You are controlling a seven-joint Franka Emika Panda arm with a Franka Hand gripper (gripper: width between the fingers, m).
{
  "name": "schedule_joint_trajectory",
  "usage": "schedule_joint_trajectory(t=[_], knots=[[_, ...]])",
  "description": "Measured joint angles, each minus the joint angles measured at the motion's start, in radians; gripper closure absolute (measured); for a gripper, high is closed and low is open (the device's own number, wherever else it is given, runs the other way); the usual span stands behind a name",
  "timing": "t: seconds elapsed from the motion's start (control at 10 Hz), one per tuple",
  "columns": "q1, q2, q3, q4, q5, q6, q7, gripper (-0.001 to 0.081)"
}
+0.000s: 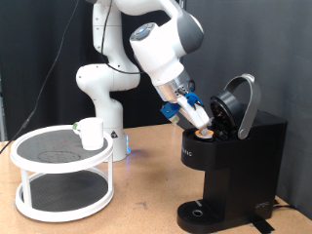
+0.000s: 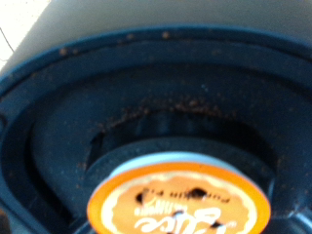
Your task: Make a cup of coffee with the keurig machine
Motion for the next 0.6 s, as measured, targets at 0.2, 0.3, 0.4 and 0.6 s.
schedule_joint_trajectory(t=[0.2, 0.3, 0.4, 0.6], knots=[[-0.003, -0.016, -0.009, 0.001, 0.052, -0.038, -0.049, 0.0072], [-0.007, -0.037, -0.022, 0.002, 0.068, -0.082, -0.067, 0.0072], [-0.014, -0.062, -0.037, 0.002, 0.076, -0.127, -0.081, 0.0072], [-0.025, -0.112, -0.065, -0.002, 0.083, -0.193, -0.099, 0.0072]])
